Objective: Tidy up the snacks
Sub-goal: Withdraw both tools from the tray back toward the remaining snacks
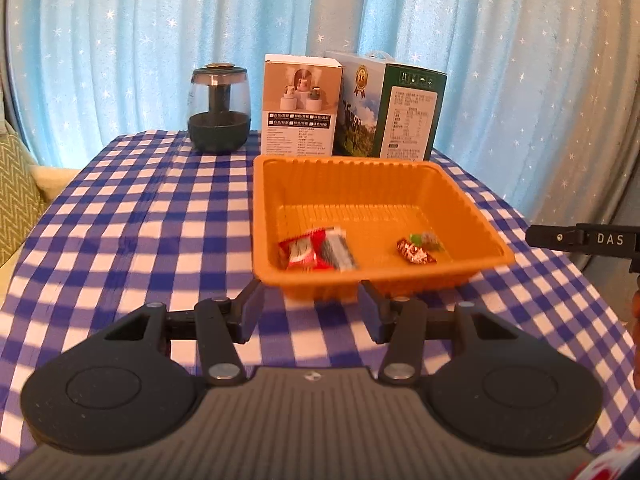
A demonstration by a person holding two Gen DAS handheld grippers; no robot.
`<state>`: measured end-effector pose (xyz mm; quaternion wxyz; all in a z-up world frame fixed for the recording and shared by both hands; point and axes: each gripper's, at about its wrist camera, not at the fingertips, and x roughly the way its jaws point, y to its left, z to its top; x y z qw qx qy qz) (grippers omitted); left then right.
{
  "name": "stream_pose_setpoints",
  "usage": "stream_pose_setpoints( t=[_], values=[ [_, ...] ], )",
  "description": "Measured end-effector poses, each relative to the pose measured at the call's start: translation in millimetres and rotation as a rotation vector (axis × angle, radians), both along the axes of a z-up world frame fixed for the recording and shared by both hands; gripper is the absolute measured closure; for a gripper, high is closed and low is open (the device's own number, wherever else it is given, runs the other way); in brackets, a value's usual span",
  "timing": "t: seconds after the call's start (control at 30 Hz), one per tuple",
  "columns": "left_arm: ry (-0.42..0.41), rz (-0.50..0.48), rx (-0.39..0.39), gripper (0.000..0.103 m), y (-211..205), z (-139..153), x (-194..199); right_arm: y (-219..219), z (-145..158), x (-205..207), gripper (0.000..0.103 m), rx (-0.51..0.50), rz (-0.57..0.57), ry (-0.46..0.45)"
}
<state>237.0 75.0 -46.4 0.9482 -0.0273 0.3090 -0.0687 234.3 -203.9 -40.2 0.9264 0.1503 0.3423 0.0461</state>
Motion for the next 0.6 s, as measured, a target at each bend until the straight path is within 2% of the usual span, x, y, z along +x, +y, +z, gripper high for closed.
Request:
stream_pose_setpoints(
  t=[0.3, 0.6],
  values=[
    [0.031, 0.022, -0.007, 0.056, 2, -19, -67, 6, -17, -62, 0.063, -0.05, 0.006, 0.054],
    [0.056, 0.039, -0.011, 0.056, 0, -30, -108, 12, -36, -106, 0.063, -0.071, 0.037, 0.1]
  ],
)
